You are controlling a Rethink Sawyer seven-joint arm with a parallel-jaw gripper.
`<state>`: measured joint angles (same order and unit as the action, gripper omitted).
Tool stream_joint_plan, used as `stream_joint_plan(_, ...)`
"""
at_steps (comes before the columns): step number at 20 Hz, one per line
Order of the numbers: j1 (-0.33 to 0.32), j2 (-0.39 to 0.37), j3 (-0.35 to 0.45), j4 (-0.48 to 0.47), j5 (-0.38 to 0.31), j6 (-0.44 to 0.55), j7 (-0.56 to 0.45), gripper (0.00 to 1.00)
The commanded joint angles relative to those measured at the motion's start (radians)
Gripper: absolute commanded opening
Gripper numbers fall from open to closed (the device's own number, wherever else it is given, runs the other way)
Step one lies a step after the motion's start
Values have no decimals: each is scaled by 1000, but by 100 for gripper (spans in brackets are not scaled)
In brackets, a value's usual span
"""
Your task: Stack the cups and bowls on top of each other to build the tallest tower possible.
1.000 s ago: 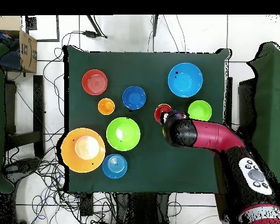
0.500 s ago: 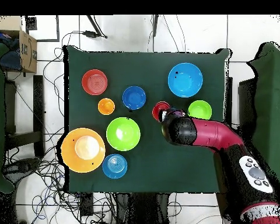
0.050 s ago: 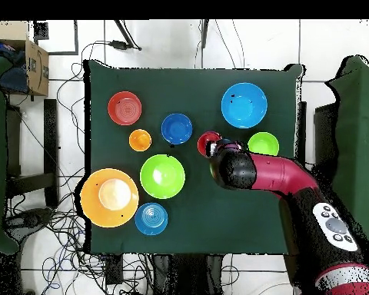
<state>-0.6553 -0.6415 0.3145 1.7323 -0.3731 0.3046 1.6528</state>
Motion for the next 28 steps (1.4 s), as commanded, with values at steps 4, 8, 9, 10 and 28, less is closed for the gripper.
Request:
stream_joint_plan(4, 47, 120, 18, -15, -83, 38, -13, 0)
stream_joint_plan(8, 70, 131, -18, -46, -97, 73, -23, 0)
stream_joint_plan(9, 73, 136, -23, -54, -100, 76, -26, 0)
stream_joint_plan(10, 76, 142, -28, -62, -102, 79, -29, 0)
stream_joint_plan(28, 44, 135, 29, -20, -43, 120, -36, 0)
